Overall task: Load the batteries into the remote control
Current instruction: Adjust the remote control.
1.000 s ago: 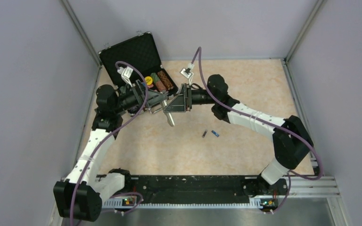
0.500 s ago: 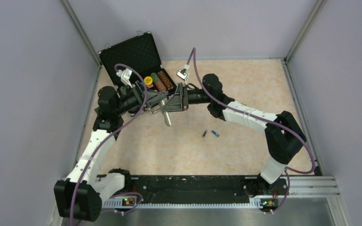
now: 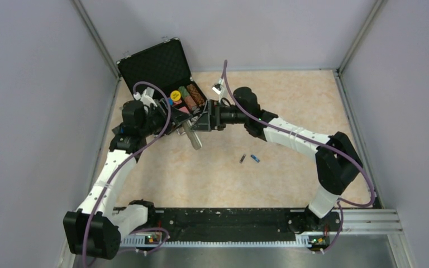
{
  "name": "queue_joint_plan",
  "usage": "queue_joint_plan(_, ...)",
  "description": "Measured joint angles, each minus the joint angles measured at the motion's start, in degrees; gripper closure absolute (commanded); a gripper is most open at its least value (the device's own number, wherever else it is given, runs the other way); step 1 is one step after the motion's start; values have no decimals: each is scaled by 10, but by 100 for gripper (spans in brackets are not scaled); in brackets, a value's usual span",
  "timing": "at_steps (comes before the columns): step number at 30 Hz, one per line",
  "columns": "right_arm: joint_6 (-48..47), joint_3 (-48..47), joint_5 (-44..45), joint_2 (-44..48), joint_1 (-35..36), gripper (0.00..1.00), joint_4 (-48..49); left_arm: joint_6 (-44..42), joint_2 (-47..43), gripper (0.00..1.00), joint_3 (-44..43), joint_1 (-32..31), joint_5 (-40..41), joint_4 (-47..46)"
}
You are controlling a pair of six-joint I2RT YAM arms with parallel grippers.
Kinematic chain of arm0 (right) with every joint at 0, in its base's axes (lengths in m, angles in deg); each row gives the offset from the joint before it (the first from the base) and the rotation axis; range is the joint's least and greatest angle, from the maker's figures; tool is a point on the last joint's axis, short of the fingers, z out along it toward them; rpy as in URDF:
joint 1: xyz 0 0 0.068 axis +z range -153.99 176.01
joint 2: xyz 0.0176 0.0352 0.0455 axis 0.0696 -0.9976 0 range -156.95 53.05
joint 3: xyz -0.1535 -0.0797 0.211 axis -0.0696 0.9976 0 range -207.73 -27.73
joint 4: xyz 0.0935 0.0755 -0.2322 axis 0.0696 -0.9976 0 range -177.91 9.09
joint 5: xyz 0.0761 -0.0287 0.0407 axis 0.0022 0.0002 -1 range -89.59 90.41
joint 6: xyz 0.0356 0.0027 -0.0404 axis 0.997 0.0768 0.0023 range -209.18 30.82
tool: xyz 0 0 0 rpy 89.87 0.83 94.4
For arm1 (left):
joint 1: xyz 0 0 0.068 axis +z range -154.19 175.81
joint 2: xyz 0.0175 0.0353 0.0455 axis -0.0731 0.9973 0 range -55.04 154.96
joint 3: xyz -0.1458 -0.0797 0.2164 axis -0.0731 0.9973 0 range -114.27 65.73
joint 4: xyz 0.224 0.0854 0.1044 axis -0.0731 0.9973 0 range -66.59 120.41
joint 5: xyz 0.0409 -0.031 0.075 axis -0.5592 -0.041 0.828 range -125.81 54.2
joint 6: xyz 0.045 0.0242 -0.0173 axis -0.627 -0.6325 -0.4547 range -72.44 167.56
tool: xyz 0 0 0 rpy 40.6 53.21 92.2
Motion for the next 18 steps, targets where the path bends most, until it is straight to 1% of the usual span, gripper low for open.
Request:
queue_joint_plan(4, -59, 0, 45, 0, 8, 19, -48, 17, 14, 100, -1, 0, 41, 37)
queue_joint_plan(6, -93, 0, 72, 3, 22, 20, -68, 27, 18, 100, -1, 0, 59, 52)
queue_joint_plan(9, -139, -10, 114, 6, 56, 26, -107, 43, 20, 100, -3, 0, 87, 76)
queue_joint_plan(13, -182, -40, 158, 6, 97, 39, -156, 60, 20, 100, -7, 0, 116, 99)
queue_joint_plan(15, -197, -51, 179, 6, 107, 47, -170, 66, 20, 100, -10, 0, 130, 111)
queue_joint_plan(18, -220, -61, 218, 6, 116, 62, -193, 70, 19, 100, -16, 0, 146, 126)
